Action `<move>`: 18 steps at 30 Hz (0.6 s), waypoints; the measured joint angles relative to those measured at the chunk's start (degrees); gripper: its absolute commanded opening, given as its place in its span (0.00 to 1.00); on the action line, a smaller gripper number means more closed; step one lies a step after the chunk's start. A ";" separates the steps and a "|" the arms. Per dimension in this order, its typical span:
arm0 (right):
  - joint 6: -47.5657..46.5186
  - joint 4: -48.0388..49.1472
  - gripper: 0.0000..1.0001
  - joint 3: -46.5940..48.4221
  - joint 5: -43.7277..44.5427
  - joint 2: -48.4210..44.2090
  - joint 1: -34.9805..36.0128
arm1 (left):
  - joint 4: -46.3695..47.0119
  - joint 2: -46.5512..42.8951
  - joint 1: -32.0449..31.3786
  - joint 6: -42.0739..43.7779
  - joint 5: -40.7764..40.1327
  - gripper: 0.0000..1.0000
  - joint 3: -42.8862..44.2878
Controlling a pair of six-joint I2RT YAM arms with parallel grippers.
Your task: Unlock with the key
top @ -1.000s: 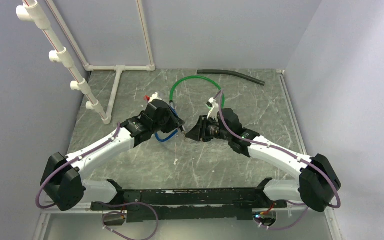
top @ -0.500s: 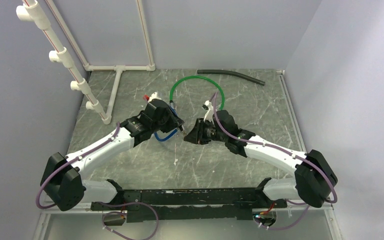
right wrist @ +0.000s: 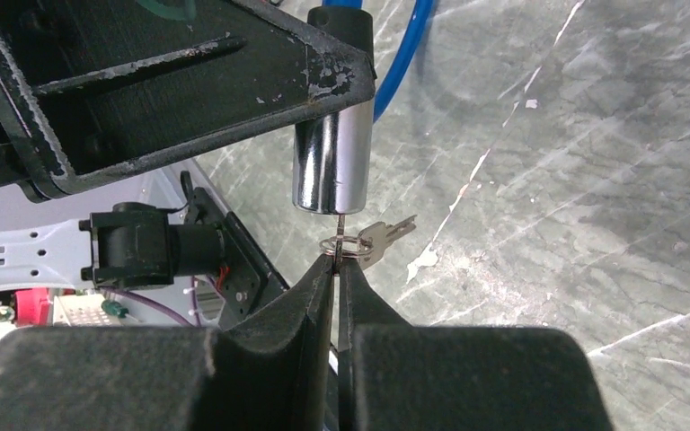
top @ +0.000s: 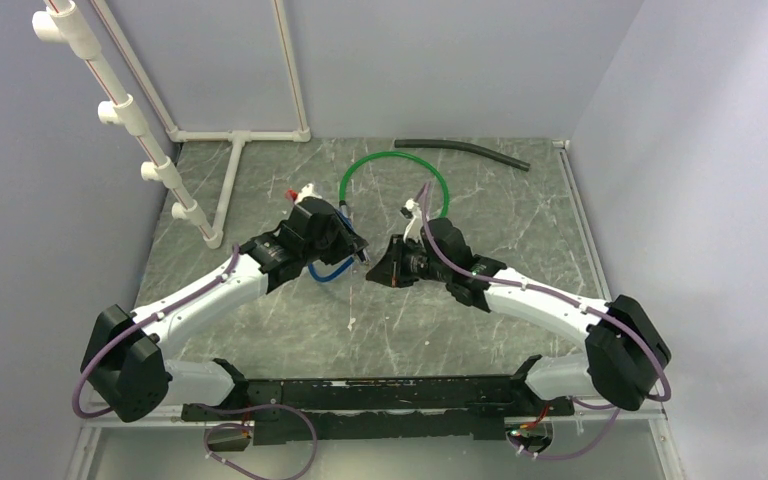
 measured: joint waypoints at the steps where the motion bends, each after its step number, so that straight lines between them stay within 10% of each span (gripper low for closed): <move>1: -0.02 -0.17 0.07 0.22 0.22 0.15 0.07 | 0.02 0.00 0.04 0.00 0.02 0.00 0.00; 18: -11.23 -9.75 0.00 7.17 4.33 1.33 0.59 | 3.06 0.00 0.48 -0.44 -0.07 0.00 -0.20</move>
